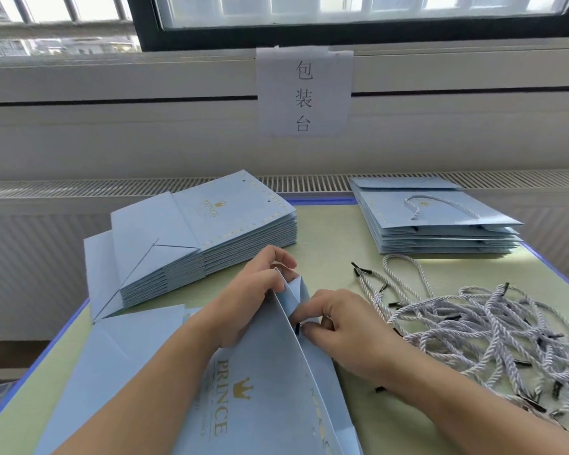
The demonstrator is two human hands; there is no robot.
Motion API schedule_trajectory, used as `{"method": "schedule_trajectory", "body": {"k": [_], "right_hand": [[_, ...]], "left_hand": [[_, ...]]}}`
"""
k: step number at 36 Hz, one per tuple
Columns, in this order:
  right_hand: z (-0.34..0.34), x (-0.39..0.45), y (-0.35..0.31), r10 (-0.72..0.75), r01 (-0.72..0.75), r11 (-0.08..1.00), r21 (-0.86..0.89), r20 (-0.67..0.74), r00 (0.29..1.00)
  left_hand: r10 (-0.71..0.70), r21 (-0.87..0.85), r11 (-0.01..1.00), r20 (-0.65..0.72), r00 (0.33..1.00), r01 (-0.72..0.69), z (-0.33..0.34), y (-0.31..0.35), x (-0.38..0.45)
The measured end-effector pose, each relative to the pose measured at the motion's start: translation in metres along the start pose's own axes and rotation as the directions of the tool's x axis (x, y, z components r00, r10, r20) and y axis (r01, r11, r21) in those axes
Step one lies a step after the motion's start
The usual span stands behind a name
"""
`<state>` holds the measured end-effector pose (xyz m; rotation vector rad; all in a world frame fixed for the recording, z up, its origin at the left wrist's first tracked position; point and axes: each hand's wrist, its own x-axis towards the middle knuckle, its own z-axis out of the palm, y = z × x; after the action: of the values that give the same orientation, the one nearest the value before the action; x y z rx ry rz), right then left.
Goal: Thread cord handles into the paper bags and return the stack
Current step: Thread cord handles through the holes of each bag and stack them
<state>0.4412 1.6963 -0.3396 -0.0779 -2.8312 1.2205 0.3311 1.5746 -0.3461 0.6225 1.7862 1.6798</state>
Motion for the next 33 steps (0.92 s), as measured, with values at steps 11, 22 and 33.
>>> {"method": "schedule_trajectory", "body": {"k": [11,22,33], "right_hand": [[-0.001,0.002,0.002,0.037,-0.033,0.933,0.359,-0.004,0.999],[-0.008,0.002,0.01,-0.015,0.022,0.996,0.081,-0.089,0.996],[-0.048,0.0,0.019,0.07,-0.087,0.961,0.262,0.075,0.995]], "left_hand": [[0.02,-0.017,1.0,-0.003,1.0,-0.02,-0.001,-0.001,0.0],[0.025,-0.027,0.999,0.01,1.0,-0.025,0.001,0.002,-0.001],[0.018,0.018,1.0,0.012,1.0,-0.018,0.0,0.003,-0.003]]}}
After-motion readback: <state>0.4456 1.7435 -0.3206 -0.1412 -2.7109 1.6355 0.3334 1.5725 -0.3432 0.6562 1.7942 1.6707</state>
